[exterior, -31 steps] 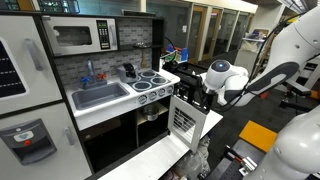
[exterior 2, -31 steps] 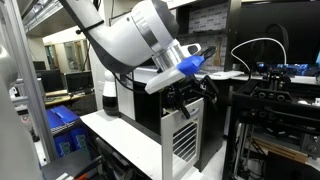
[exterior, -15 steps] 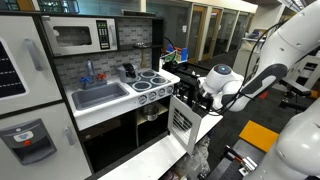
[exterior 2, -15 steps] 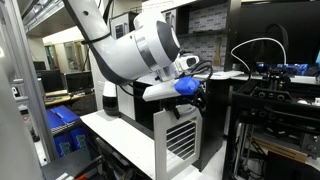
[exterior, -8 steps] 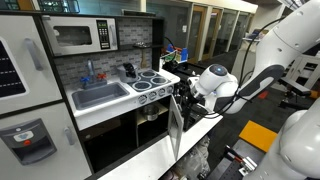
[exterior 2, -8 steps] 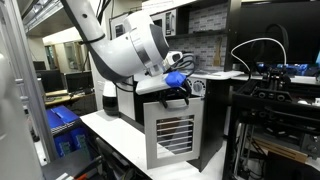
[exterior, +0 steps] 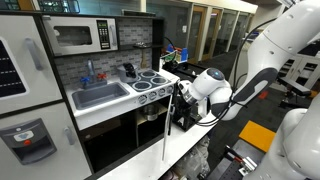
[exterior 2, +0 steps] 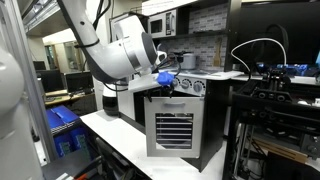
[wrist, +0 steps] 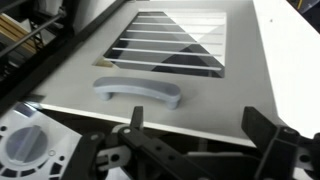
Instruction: Move the pot from the stove and put it in the stove cabinet
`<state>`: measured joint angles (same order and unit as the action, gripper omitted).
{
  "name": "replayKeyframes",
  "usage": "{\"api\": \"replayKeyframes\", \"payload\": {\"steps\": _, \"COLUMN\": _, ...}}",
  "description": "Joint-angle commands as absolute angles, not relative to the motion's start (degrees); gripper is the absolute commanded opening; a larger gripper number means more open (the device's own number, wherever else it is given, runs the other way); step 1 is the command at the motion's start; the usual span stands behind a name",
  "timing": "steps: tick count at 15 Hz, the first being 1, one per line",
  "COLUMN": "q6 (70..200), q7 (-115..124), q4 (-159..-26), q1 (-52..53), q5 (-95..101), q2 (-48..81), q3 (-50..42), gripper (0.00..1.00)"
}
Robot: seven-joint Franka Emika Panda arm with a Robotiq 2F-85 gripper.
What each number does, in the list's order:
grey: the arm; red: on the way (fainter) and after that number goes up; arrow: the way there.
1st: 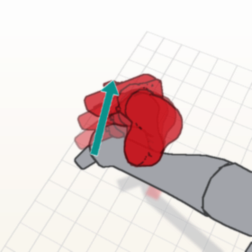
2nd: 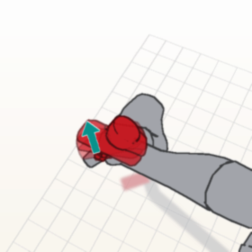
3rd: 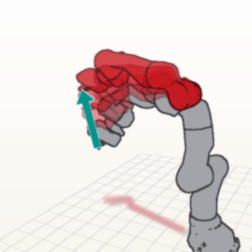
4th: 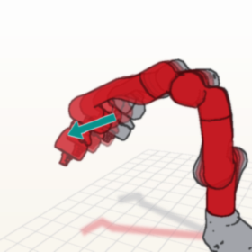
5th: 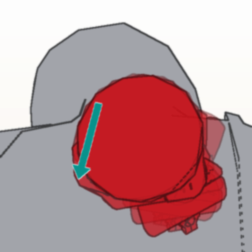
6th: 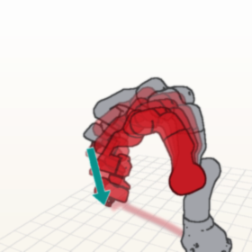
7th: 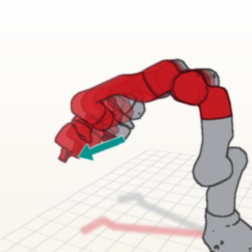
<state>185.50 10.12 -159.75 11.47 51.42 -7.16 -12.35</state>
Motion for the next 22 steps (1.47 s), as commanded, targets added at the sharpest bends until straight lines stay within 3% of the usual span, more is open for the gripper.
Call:
{"api": "replayKeyframes", "payload": {"steps": 1, "q6": 192.55, "q7": 7.92, "q4": -159.77, "q1": 20.54, "q5": 53.67, "q2": 0.34, "q3": -18.98, "gripper": 1.00}}
{"api": "replayKeyframes", "payload": {"steps": 6, "q6": 193.94, "q7": 19.13, "q4": -159.67, "q1": 16.67, "q5": 75.21, "q2": 3.35, "q3": -18.94, "gripper": 1.00}}
{"api": "replayKeyframes", "payload": {"steps": 9, "q6": 185.61, "q7": 23.35, "q4": -159.58, "q1": 15.90, "q5": 79.86, "q2": 0.74, "q3": -19.92, "gripper": 1.00}}
{"api": "replayKeyframes", "payload": {"steps": 15, "q6": 173.06, "q7": 16.05, "q4": -158.39, "q1": 16.82, "q5": 68.29, "q2": -4.52, "q3": -20.09, "gripper": 1.00}}
{"api": "replayKeyframes", "payload": {"steps": 22, "q6": 171.82, "q7": 12.00, "q4": -150.94, "q1": 19.14, "q5": 59.27, "q2": -2.08, "q3": -19.23, "gripper": 1.00}}
